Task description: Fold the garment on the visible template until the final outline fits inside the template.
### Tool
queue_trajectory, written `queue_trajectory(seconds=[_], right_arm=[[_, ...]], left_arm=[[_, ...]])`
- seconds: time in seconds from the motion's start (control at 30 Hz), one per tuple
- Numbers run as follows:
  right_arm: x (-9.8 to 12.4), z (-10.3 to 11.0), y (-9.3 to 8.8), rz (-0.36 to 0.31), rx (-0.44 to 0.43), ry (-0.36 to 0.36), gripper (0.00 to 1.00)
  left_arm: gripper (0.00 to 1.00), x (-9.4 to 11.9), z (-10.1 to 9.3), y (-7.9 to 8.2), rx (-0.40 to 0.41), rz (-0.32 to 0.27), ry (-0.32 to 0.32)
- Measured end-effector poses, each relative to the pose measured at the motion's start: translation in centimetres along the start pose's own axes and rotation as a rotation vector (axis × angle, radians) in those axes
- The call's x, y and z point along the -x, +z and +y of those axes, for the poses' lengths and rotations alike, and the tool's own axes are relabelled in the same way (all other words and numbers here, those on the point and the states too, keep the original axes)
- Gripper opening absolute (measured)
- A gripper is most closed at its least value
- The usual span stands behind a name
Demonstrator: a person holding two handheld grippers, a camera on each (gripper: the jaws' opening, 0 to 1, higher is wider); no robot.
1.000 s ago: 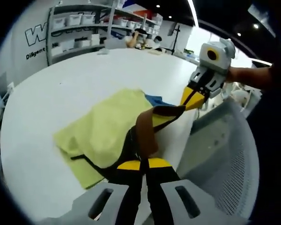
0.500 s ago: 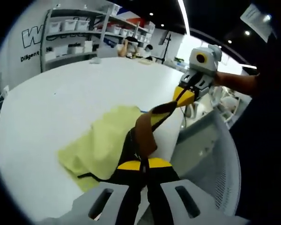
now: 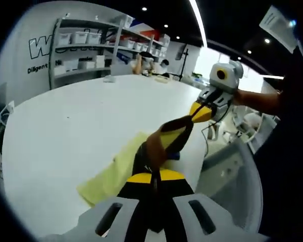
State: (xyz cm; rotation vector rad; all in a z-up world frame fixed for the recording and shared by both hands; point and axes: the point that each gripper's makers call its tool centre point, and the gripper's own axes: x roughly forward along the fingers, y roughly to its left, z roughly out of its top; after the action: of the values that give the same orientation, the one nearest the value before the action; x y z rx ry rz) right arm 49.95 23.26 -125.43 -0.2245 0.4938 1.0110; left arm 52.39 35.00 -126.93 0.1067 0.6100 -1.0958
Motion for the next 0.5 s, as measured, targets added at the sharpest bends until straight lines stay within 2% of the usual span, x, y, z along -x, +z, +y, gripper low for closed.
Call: queue_trajectory(seconds=[0.23, 0.5], right_arm=[[-0.6, -3.1, 1.8, -0.017, 0.026, -0.065, 0.0], [-1.2, -6.3, 3.7, -0.047, 0.032, -0.126, 0.0]], left_arm=[[0.05, -0.5, 2.2, 2.3, -0.016, -0.027, 0.041], [0.05, -1.3, 4.7, 4.4, 0.008, -0.052, 0.07]])
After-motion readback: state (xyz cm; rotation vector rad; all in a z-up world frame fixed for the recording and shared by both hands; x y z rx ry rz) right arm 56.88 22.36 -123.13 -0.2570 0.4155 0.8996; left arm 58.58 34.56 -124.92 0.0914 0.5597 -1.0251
